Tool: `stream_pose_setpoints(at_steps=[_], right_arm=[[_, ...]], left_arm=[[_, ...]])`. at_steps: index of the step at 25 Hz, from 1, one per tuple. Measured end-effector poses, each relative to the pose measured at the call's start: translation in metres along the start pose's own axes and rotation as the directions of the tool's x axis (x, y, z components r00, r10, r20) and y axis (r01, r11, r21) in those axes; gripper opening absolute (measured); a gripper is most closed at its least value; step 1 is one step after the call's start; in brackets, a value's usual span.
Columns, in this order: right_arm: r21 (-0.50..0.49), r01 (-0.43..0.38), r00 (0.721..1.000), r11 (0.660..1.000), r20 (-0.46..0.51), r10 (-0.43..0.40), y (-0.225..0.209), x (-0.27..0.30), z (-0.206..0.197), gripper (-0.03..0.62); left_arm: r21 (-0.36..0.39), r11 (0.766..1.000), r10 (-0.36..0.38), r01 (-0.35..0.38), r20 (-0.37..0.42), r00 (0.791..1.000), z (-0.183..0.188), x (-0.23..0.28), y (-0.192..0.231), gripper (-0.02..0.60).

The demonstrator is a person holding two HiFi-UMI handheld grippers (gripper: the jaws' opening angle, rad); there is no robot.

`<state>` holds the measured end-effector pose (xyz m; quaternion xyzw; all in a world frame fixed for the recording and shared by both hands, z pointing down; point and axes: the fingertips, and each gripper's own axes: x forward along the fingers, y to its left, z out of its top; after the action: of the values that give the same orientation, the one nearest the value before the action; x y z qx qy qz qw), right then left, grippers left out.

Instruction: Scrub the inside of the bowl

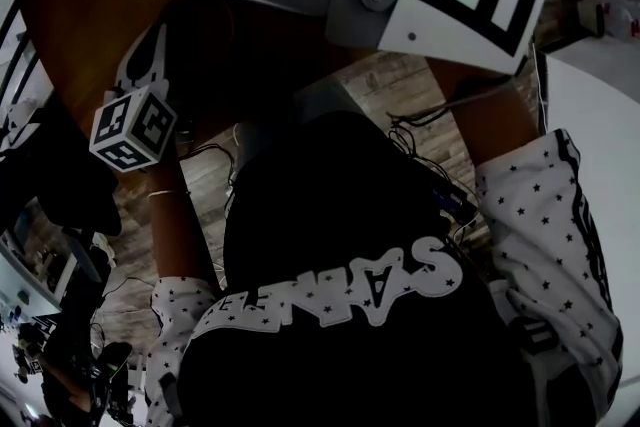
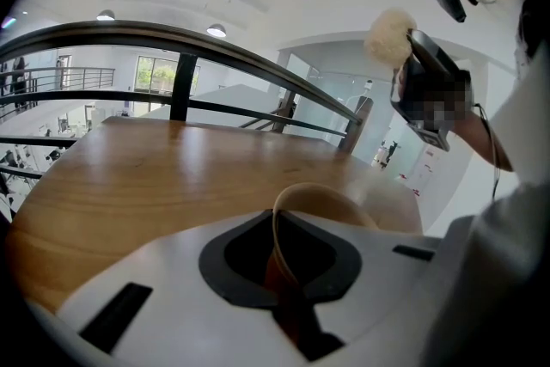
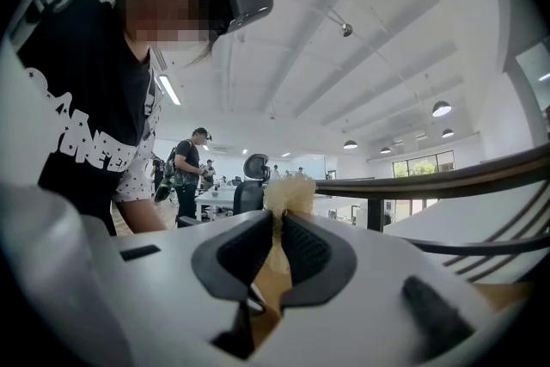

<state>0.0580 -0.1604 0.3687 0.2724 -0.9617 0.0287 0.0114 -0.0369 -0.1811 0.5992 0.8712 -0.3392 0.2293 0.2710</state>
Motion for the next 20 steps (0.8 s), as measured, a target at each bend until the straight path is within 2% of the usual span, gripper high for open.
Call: stream_pose_setpoints(at_steps=[20], right_arm=[[0.041, 0.046, 0.999, 0.998, 0.019, -0.047, -0.0059, -0.0024, -0.0006, 0.044]], left_arm=[[0.031, 0.996, 0.080, -0.080, -0.005, 0.997, 0.0046, -0.0006, 0.0040, 0.037]])
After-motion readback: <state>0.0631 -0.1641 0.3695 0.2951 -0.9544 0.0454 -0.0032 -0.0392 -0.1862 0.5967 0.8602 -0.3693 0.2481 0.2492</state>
